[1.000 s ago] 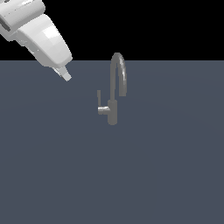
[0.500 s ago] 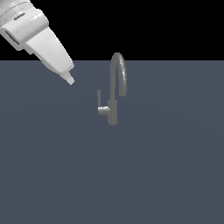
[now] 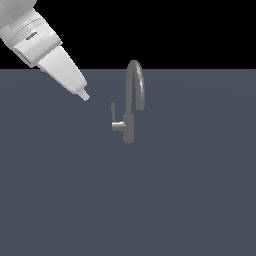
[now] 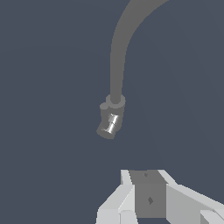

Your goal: Turn on the faucet by rotating a designated handle.

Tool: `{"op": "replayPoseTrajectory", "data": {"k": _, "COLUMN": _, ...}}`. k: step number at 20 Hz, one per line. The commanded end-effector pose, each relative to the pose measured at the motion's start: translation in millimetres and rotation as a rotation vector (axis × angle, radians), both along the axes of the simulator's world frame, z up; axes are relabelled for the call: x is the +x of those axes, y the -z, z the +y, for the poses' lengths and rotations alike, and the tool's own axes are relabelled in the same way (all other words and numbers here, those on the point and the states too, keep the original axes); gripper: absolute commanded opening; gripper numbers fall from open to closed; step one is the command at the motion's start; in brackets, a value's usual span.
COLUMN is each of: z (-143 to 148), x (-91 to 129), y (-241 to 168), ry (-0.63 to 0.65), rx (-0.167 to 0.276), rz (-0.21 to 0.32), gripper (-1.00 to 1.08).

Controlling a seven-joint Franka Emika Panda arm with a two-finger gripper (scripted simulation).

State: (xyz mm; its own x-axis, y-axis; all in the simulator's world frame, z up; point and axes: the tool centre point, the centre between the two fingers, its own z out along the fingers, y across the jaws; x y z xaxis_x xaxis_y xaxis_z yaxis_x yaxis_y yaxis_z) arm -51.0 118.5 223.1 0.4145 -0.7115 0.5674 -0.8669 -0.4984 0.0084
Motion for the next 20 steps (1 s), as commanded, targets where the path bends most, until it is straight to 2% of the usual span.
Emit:
{"op": "replayPoseTrajectory", "data": {"k": 1, "z": -1.8, "x": 6.0, "y": 5.7, "ry": 0.022, "rx": -0.007, "rz": -0.007, "gripper": -1.0}}
{"op": "replayPoseTrajectory", "data": {"k": 7, "z": -9.0, "x": 26.4, "y": 22.0, "ry": 0.094, "rx": -0.031, "rz": -0.036, "gripper": -1.0}}
{"op": "replayPoseTrajectory", "data": {"k": 20, "z": -40.2, "x": 86.6, "y": 58.0, "ry": 0.307, "rx": -0.103, "rz": -0.132, "gripper": -1.0}}
